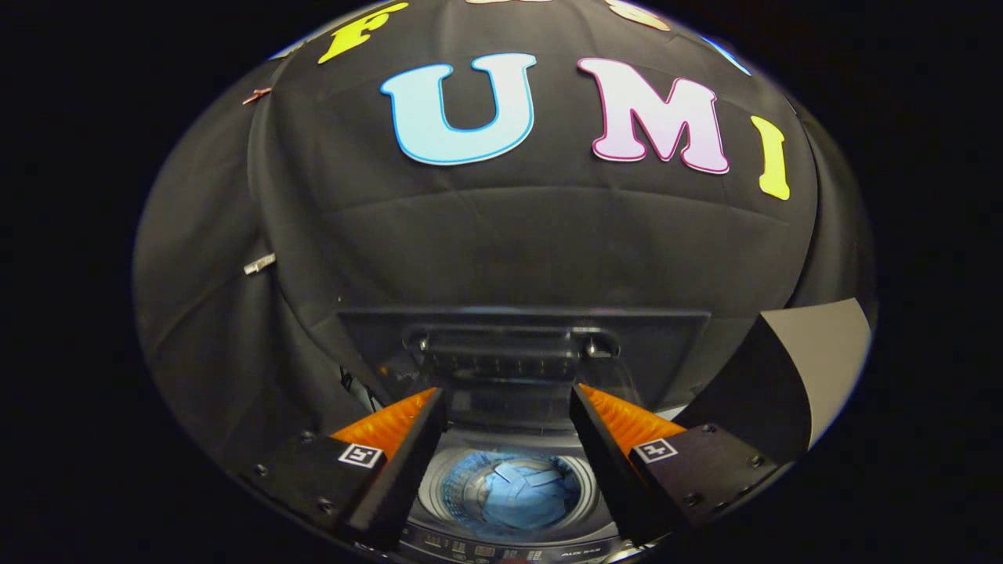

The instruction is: Put the clothes into the washing machine and then close the washing machine lid.

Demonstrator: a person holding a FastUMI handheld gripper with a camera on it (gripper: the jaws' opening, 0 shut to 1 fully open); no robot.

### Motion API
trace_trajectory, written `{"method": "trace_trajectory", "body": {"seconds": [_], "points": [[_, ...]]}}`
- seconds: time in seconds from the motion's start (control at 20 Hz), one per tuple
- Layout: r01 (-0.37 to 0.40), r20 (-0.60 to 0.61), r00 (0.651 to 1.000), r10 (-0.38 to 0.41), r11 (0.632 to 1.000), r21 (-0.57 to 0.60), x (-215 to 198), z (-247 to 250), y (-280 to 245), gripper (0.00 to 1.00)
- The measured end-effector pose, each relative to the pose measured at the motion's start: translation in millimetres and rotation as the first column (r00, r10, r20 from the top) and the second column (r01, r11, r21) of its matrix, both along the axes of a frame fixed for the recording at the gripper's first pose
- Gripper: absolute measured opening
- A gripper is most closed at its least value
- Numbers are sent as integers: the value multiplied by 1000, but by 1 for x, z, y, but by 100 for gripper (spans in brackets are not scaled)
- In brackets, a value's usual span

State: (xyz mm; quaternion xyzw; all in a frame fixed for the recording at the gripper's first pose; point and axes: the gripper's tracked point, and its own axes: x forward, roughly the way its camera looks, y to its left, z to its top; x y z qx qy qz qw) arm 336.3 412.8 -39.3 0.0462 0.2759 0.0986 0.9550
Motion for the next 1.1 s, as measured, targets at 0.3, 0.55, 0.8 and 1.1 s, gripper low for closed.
{"method": "trace_trajectory", "body": {"seconds": [0.3,0.55,0.8,1.1], "points": [[31,51,998,-32,999,10,46,34,9,100],[48,67,997,-46,999,-17,77,37,15,99],[42,30,999,-41,999,-29,97,11,27,100],[31,47,998,-31,999,-11,87,9,29,100]]}}
